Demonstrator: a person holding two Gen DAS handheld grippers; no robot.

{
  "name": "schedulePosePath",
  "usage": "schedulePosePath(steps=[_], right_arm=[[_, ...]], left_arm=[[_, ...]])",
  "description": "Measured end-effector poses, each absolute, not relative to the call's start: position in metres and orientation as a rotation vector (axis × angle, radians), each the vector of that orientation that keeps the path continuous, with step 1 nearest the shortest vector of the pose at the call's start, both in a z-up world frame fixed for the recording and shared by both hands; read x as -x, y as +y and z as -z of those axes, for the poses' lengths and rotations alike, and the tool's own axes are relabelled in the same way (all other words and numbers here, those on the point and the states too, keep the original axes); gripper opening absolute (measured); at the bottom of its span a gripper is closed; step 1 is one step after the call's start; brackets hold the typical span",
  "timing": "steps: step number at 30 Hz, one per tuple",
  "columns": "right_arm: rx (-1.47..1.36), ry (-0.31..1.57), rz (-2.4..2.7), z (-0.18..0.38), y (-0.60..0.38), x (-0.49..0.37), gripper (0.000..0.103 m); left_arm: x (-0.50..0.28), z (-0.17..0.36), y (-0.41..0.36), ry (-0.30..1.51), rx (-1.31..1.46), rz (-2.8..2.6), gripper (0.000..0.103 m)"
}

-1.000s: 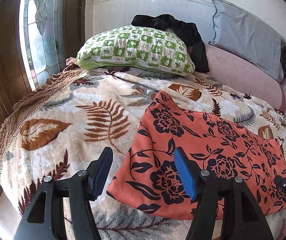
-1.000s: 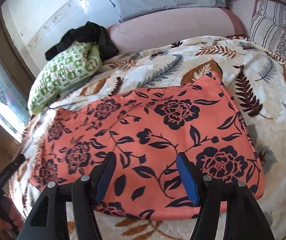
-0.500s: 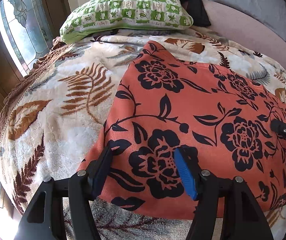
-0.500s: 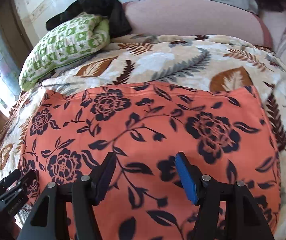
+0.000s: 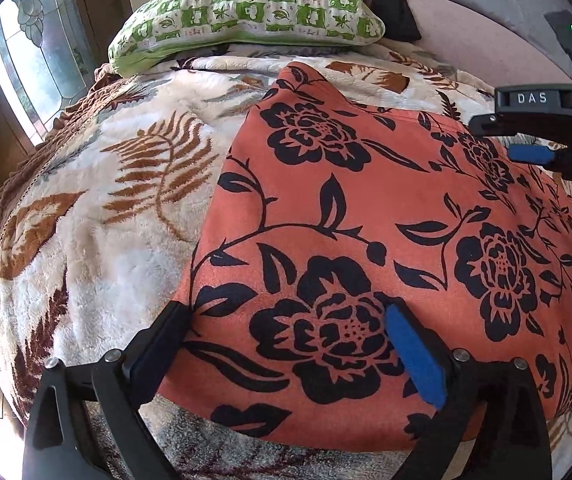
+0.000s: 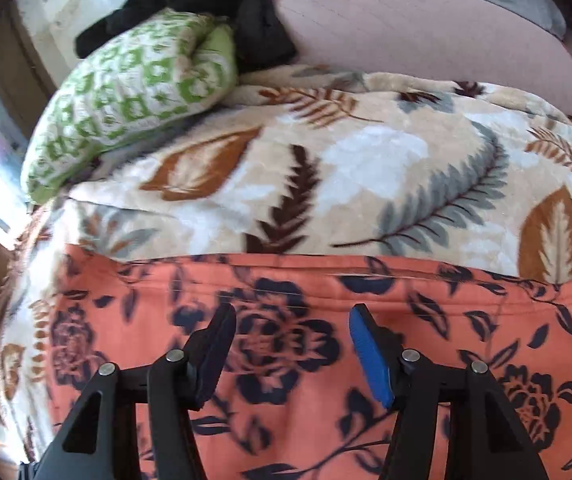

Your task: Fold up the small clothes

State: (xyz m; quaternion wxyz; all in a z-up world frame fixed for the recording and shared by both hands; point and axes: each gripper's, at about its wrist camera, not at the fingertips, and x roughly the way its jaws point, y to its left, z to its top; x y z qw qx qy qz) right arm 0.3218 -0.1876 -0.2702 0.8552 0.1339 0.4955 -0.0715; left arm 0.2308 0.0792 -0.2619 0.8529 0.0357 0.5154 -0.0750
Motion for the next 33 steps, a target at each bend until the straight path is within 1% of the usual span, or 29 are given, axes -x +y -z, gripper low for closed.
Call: schedulePosePath(steps=[2,4,5,7,9,11,14,18,22,23,24,25,26,27,28,30,33], right_arm=[[-0.239,1.067,0.084,0.274,-0.163,-0.328,0.062],[-0.202,1.169,0.069,0.297,-0.146,-0.335,0.063],[-0.17,1.172,0.083,0.303,-0.142,-0.333,0.063],[-0.156,1.131,0.087,0.297,-0.138,-0.324,0.063],[-0.234,1.112,0.082,0.287,-0.146,-0.31,0.063],[-0.288,1.065,0.068,0.274,-0.158,-0.286,0.062],[-0.237,1.008,0.093,0.261,-0.169,-0.24,0.062],[-0.273,1.002,0.073,0.275,-0.193,-0.174,0.062],[-0.225,0.986,0.067,0.274,-0.187,-0.129,0.063],[-0.229,0.993,0.072,0.272,-0.185,-0.126,0.063],[-0.241,0.997,0.07,0.27,-0.186,-0.124,0.063],[-0.258,0.994,0.068,0.269,-0.188,-0.122,0.063],[-0.277,0.991,0.066,0.27,-0.19,-0.12,0.063],[-0.3,0.989,0.063,0.271,-0.193,-0.12,0.063],[-0.326,0.987,0.062,0.271,-0.196,-0.12,0.063],[-0.37,0.978,0.059,0.273,-0.2,-0.119,0.063],[-0.377,0.973,0.052,0.274,-0.2,-0.12,0.063]], left_arm=[[-0.229,0.264,0.081,1.075,-0.065,0.163,0.103],[-0.228,0.264,0.081,1.07,-0.073,0.171,0.103],[-0.226,0.263,0.08,1.065,-0.082,0.177,0.103],[-0.225,0.261,0.083,1.064,-0.081,0.2,0.103],[-0.225,0.256,0.088,1.073,-0.055,0.23,0.103],[-0.227,0.248,0.1,1.068,0.015,0.232,0.103],[-0.224,0.232,0.134,1.029,0.157,0.192,0.103],[-0.223,0.227,0.171,1.036,0.327,0.199,0.103],[-0.216,0.227,0.181,1.046,0.453,0.328,0.102],[-0.21,0.225,0.181,1.038,0.47,0.354,0.1],[-0.205,0.224,0.181,1.034,0.49,0.379,0.093],[-0.2,0.223,0.18,1.037,0.512,0.407,0.082],[-0.197,0.222,0.178,1.045,0.536,0.436,0.077],[-0.194,0.221,0.176,1.048,0.557,0.461,0.068],[-0.192,0.219,0.174,1.046,0.575,0.481,0.061],[-0.189,0.216,0.17,1.044,0.605,0.508,0.058],[-0.187,0.216,0.165,1.06,0.682,0.525,0.058]])
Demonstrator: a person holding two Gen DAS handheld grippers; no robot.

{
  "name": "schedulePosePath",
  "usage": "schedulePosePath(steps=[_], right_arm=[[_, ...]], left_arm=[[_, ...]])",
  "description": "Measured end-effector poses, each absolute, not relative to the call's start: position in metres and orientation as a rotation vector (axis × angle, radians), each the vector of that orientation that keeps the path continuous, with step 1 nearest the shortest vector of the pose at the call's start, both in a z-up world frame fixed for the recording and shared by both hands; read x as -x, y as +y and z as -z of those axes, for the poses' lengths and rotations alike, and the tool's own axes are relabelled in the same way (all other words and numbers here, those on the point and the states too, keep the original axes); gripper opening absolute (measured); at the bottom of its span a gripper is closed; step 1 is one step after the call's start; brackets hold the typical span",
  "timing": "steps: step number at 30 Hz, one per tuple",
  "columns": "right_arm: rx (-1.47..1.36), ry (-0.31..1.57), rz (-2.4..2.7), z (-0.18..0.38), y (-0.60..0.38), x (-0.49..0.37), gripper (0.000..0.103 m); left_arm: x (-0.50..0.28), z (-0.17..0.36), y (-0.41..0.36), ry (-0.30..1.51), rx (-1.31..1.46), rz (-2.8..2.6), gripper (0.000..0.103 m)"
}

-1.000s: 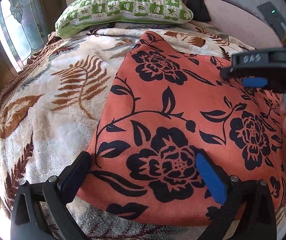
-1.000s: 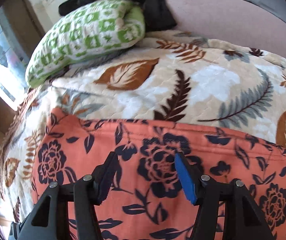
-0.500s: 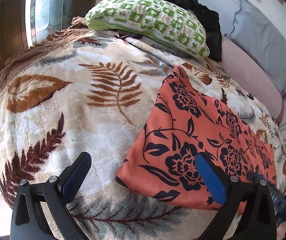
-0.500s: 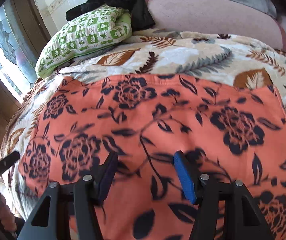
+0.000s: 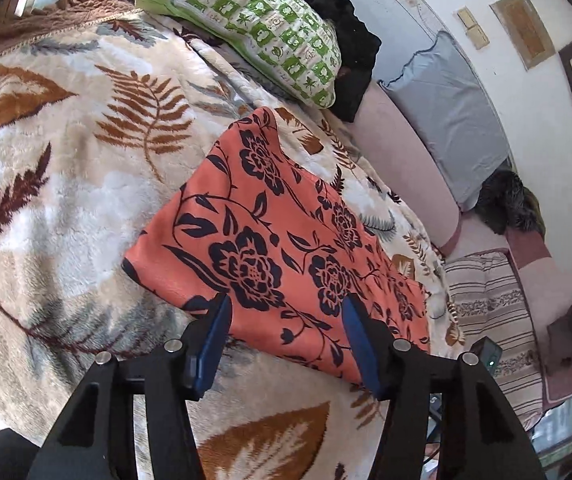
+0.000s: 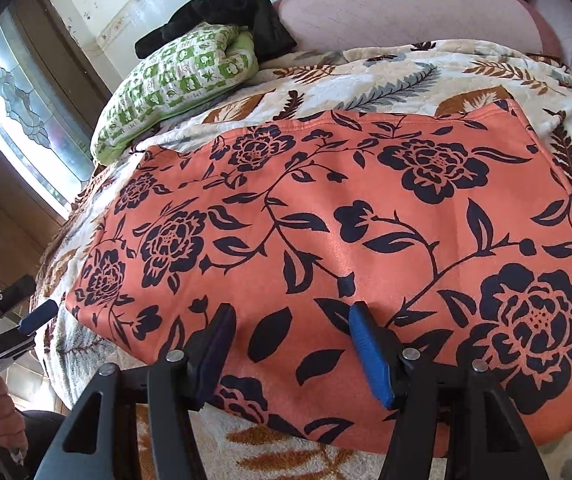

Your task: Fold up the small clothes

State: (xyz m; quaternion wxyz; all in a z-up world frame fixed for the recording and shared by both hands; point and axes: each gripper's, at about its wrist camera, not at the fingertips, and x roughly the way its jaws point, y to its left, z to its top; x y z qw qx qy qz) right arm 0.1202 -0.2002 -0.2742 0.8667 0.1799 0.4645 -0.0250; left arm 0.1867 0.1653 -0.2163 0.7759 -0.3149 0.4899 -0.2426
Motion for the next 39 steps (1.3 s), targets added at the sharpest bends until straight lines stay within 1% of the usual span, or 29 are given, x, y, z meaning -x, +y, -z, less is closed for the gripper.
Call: schedulePosePath(steps=[6,14,18,19,20,21,24,26,28,30,32,33,35,36,37,39], right_arm=[[-0.349,0.968,0.038,0.277,-0.198,-0.124,0.063],[-0.383,0.967,0.006,0.278,-0.207,-0.131,0.063],[-0.414,0.955,-0.018,0.277,-0.211,-0.132,0.064],[-0.424,0.947,-0.023,0.276,-0.212,-0.133,0.058],[-0.439,0.926,-0.029,0.274,-0.213,-0.132,0.037],[-0.457,0.909,-0.043,0.271,-0.213,-0.132,0.032],[-0.462,0.858,-0.082,0.263,-0.205,-0.133,0.029],[-0.437,0.83,-0.131,0.256,-0.193,-0.135,0.029],[-0.422,0.827,-0.192,0.254,-0.178,-0.136,0.029],[-0.393,0.878,-0.233,0.262,-0.161,-0.141,0.029],[-0.333,1.012,-0.276,0.284,-0.142,-0.149,0.029],[-0.275,0.982,-0.26,0.283,-0.136,-0.145,0.029],[-0.242,0.979,-0.262,0.279,-0.131,-0.143,0.029],[-0.267,0.985,-0.267,0.28,-0.135,-0.144,0.029],[-0.304,0.991,-0.271,0.281,-0.139,-0.145,0.028],[-0.362,1.0,-0.28,0.282,-0.147,-0.146,0.028]], left_arm=[[-0.178,0.222,0.156,1.084,0.731,0.486,0.058],[-0.191,0.267,0.159,1.2,0.847,0.365,0.058],[-0.197,0.273,0.163,1.178,0.909,0.327,0.058],[-0.199,0.272,0.163,1.164,0.909,0.319,0.058],[-0.202,0.271,0.162,1.154,0.91,0.316,0.057],[-0.204,0.27,0.161,1.147,0.91,0.314,0.057],[-0.209,0.27,0.156,1.137,0.883,0.3,0.056],[-0.209,0.272,0.155,1.128,0.863,0.292,0.052],[-0.208,0.275,0.156,1.127,0.871,0.287,0.051],[-0.208,0.276,0.157,1.124,0.895,0.272,0.055],[-0.208,0.277,0.156,1.126,0.9,0.266,0.056],[-0.209,0.276,0.156,1.125,0.893,0.264,0.056],[-0.21,0.275,0.153,1.126,0.861,0.259,0.053],[-0.209,0.273,0.153,1.12,0.829,0.247,0.042],[-0.21,0.273,0.151,1.119,0.782,0.227,0.024],[-0.21,0.272,0.149,1.116,0.71,0.223,0.02]])
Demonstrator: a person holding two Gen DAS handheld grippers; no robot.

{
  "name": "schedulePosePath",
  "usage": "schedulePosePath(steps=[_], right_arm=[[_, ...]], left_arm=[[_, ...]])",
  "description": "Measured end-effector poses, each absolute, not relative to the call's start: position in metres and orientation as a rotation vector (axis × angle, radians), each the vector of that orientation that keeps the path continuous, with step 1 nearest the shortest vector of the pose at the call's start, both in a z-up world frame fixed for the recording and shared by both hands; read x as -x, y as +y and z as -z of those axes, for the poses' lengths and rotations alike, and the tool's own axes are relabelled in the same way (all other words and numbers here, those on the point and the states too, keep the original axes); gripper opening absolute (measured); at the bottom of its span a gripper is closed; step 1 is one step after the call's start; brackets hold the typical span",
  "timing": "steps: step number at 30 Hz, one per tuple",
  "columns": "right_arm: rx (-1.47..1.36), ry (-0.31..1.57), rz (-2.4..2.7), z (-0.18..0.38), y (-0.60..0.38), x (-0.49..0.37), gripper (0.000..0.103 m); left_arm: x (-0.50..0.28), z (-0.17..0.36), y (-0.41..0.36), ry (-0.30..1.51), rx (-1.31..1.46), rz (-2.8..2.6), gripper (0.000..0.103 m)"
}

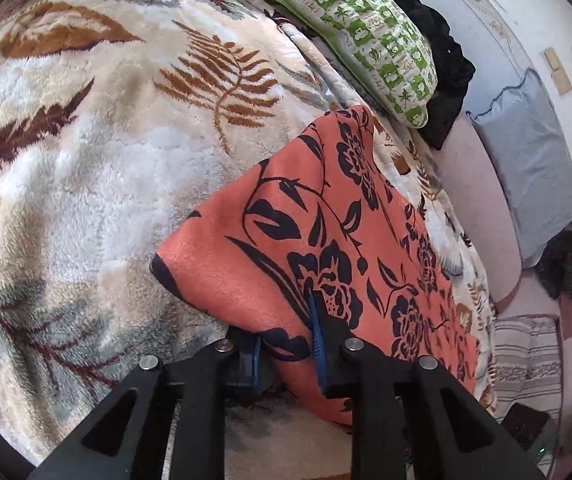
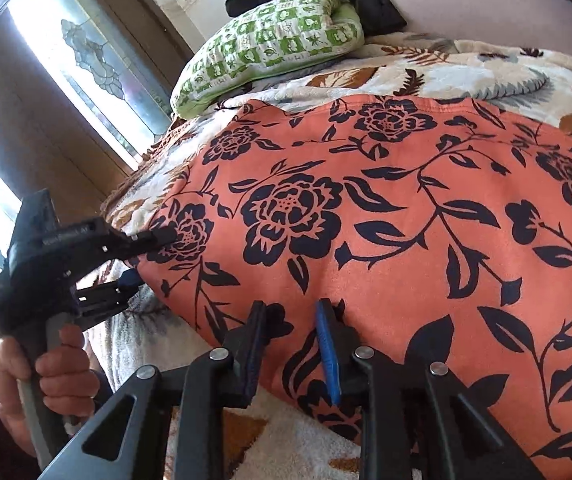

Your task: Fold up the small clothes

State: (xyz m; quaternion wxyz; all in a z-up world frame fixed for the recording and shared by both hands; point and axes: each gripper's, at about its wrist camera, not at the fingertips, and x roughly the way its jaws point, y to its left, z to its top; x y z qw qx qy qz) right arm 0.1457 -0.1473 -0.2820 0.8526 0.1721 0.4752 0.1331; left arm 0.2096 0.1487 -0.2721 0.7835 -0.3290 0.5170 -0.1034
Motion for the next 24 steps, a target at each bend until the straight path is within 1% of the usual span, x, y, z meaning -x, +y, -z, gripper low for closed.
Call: schedulePosePath(steps=[4,10,15,18,19,20,21,24], right_arm=[[-0.412,1.015,-0.298,0.283,-0.154,-0.148,0.028],[-0.603,1.02,-0.316,0.281,-0.182,-0.147,0.03],[-0.792,0.976,-0.263,0.277,-0.226,-0.145,0.031],[-0.938,0.917,-0.273,0.273,-0.258,-0.142,0.034],[-0.977,0.898,-0.273,0.271,-0.268,-0.142,0.043],[-1.016,0.88,-0.277,0.269,-0.278,-0.142,0.071],[-1.06,0.854,-0.287,0.268,-0.287,-0.141,0.078],[-1.155,0.775,-0.317,0.261,-0.31,-0.135,0.078]], left_arm=[[-0.209,0.259,0.146,1.082,0.646,0.242,0.013],[-0.203,0.199,0.11,0.934,0.387,0.318,0.012],[-0.179,0.155,0.058,0.795,0.111,0.4,0.012],[-0.158,0.141,0.021,0.72,-0.045,0.462,0.011],[-0.151,0.139,0.01,0.704,-0.092,0.486,0.011],[-0.144,0.138,-0.002,0.69,-0.137,0.511,0.011],[-0.137,0.138,-0.015,0.679,-0.18,0.534,0.011],[-0.118,0.147,-0.051,0.677,-0.294,0.611,0.011]])
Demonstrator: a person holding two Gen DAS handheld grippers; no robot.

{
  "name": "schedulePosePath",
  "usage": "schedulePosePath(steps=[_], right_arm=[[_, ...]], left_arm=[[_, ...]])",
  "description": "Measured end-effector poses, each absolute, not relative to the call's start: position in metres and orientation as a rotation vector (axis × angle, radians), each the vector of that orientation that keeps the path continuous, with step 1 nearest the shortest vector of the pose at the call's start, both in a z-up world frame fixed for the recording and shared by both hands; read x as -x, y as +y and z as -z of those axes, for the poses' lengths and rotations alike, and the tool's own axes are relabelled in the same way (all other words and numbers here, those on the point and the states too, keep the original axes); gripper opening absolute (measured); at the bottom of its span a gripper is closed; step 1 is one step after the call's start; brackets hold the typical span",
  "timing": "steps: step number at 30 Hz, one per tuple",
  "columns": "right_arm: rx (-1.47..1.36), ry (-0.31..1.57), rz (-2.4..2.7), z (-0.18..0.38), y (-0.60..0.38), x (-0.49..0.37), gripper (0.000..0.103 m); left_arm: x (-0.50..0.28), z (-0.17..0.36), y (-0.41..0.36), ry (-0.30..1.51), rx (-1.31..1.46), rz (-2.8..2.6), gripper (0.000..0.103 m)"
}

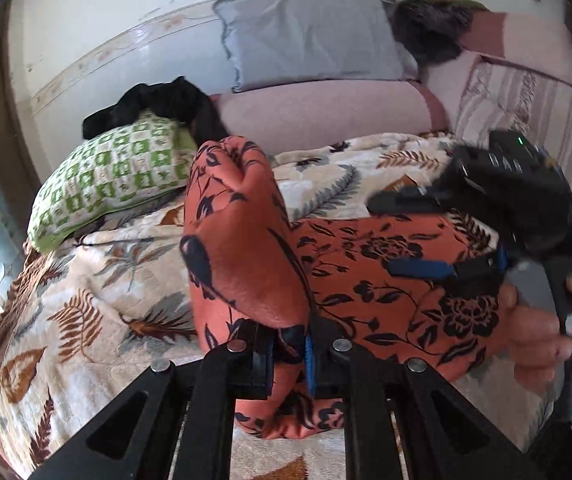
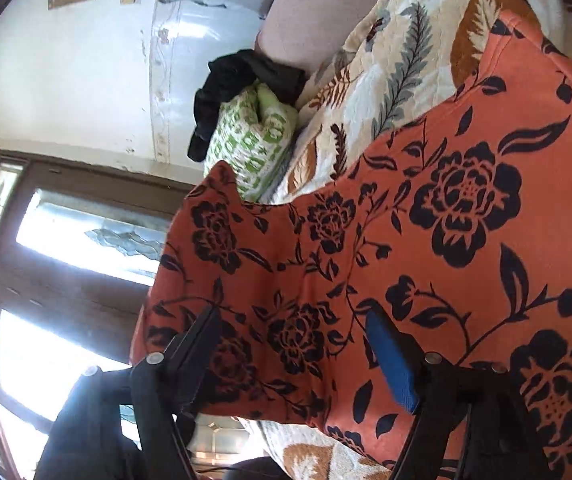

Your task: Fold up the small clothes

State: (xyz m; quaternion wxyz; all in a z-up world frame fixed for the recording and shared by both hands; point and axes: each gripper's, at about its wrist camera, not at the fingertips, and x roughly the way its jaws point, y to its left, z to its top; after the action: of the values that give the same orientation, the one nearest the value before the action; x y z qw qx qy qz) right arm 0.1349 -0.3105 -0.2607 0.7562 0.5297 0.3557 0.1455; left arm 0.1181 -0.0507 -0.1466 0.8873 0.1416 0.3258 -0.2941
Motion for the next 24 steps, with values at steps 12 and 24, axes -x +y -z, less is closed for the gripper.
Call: schedulePosePath(steps=[12,24], right_arm=[[-1.28,0.865,-0.216,0.297,-0.375,-0.16,0.078],[-1.092,1.028,-0.204,0.286,-0.373,-0.16,0.075]], left_arm=[[-0.085,0.204,-0.116,0.77,-0.546,0.766,0.011],[-0.092,0.184,-0.102,0.792,-0.43,0.784,0.011]])
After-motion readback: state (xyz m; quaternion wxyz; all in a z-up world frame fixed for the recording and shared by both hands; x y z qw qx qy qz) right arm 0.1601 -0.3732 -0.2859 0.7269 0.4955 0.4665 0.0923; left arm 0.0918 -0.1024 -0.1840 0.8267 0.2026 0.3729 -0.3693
